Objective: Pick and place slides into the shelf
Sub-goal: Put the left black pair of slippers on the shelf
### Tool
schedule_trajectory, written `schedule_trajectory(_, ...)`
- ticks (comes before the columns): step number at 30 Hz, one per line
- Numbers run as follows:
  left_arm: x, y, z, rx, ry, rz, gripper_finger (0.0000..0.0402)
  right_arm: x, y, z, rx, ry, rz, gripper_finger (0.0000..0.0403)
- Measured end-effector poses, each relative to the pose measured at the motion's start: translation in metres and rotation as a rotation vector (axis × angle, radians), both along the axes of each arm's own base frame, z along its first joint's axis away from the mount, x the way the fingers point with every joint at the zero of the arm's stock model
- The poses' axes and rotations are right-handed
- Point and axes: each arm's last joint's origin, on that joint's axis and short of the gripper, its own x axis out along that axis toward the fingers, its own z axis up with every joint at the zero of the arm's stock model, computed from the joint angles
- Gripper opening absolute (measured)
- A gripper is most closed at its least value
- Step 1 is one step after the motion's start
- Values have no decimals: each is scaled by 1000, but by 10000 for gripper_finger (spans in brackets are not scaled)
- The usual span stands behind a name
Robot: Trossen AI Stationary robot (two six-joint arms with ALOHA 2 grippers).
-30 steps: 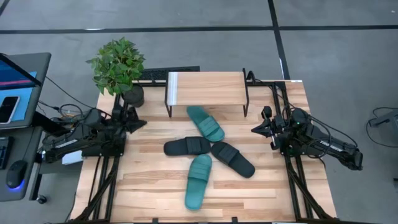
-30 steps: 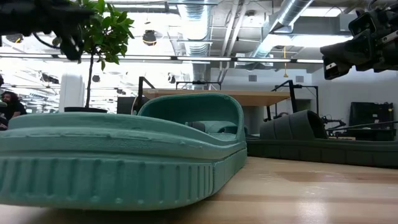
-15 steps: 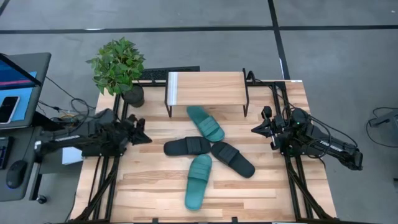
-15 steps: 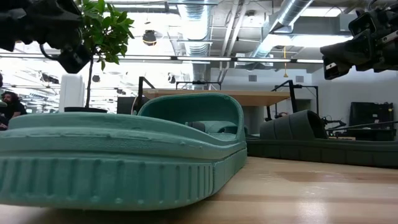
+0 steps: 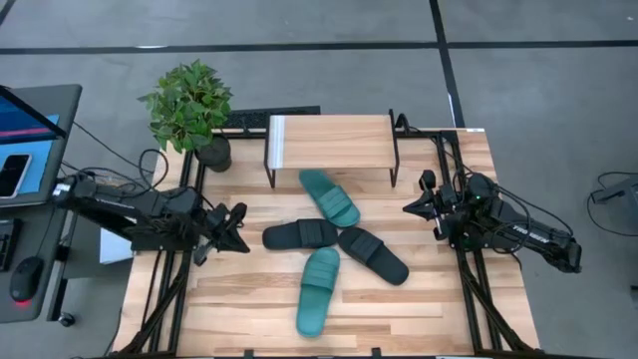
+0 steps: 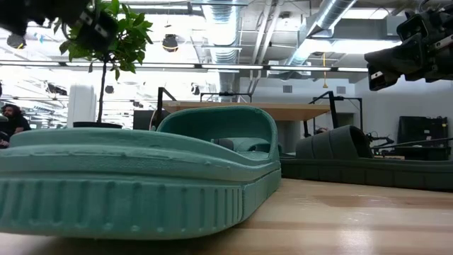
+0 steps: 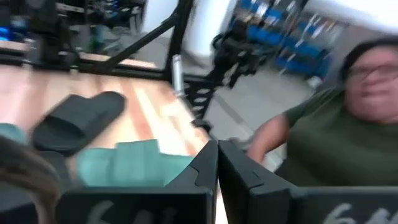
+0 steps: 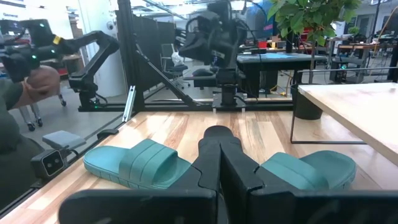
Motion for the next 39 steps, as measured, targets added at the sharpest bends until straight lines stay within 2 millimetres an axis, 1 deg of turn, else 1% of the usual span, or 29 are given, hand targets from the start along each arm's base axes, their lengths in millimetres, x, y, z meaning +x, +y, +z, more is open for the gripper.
schedule_trajectory(3,5,-7,11,131,47,86,0,0,0,0,0,0,0,0)
schedule_trajectory(8,16,-16,29,324,151,294,0,0,0,0,0,0,0,0)
schedule_trajectory(12,26,-23,36,423,231,354,0,0,0,0,0,0,0,0)
schedule_trajectory(15,34,-30,28,540,298,308,0,0,0,0,0,0,0,0)
schedule_trajectory(19,46,-39,10,706,372,222,0,0,0,0,0,1,0,0)
schedule_trajectory(25,58,-47,-9,850,419,140,0,0,0,0,0,0,0,0)
schedule_trajectory(32,64,-50,-20,935,444,91,0,0,0,0,0,0,0,0)
schedule_trajectory(39,58,-48,-27,1071,495,-5,0,0,0,0,0,0,0,0)
